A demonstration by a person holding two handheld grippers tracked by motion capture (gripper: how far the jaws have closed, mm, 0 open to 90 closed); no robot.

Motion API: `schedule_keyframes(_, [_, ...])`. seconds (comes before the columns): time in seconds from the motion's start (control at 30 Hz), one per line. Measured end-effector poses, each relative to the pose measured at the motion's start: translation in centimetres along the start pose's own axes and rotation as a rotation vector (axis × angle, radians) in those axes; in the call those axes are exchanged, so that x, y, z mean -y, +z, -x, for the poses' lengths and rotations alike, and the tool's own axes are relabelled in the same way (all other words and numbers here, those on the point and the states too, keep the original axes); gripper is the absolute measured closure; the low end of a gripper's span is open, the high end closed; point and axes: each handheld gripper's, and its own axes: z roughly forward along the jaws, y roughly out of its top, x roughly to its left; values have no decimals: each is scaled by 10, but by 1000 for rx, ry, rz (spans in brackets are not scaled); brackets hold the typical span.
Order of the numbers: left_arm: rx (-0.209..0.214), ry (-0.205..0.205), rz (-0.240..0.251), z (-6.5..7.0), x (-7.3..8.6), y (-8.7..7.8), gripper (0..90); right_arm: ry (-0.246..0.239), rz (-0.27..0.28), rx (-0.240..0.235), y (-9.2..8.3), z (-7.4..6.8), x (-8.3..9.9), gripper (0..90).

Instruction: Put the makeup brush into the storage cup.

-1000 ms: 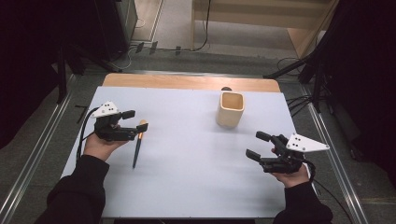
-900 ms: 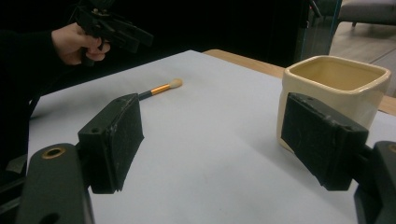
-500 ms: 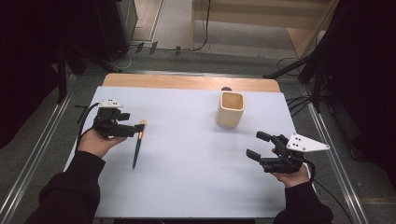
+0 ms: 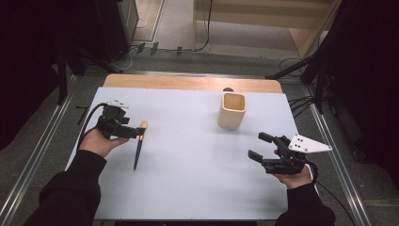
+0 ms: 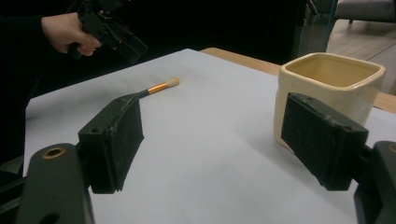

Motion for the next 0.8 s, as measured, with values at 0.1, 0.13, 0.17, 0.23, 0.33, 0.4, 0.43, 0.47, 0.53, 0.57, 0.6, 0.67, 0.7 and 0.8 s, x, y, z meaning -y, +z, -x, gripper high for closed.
schedule_keyframes(0.1, [-9, -38, -49, -1, -3, 2, 227, 1, 0, 1, 0, 0, 0, 219])
schedule_keyframes(0.13, [-8, -47, -57, -1, -5, 3, 227, 0, -1, 0, 0, 0, 0, 220])
schedule_keyframes(0.17, [-8, -47, -57, -1, -5, 3, 228, 0, -1, 0, 0, 0, 0, 220])
schedule_keyframes(0.23, [-7, -82, -97, 0, -9, 4, 229, 3, -1, 0, 0, 0, 0, 219])
schedule_keyframes(0.33, [-11, -91, -131, 0, -11, 5, 230, 6, -3, 1, 0, 0, 0, 221])
schedule_keyframes(0.4, [-7, -99, -134, 0, -12, 6, 231, 9, -3, 2, 0, 0, 0, 221])
schedule_keyframes(0.43, [-11, -106, -147, 0, -13, 7, 232, 11, -3, 4, -1, 0, 0, 221])
schedule_keyframes(0.47, [-13, -110, -157, 0, -13, 7, 233, 12, -2, 5, -1, 0, 0, 221])
schedule_keyframes(0.53, [-11, -120, -172, -1, -13, 9, 234, 11, -3, 5, -1, 0, 0, 221])
schedule_keyframes(0.57, [-7, -126, -183, -2, -13, 10, 234, 11, -3, 5, -1, 0, 0, 221])
schedule_keyframes(0.6, [-7, -126, -183, -2, -13, 10, 235, 11, -3, 4, -1, 0, 0, 221])
schedule_keyframes(0.67, [-2, -153, -215, -2, -14, 12, 236, 12, -4, 5, -1, 0, 0, 221])
schedule_keyframes(0.7, [-5, -155, -215, -2, -14, 12, 236, 12, -4, 4, -1, 0, 0, 221])
schedule_keyframes(0.8, [-6, -164, -215, -2, -15, 13, 241, 11, -6, 5, -1, 0, 0, 221])
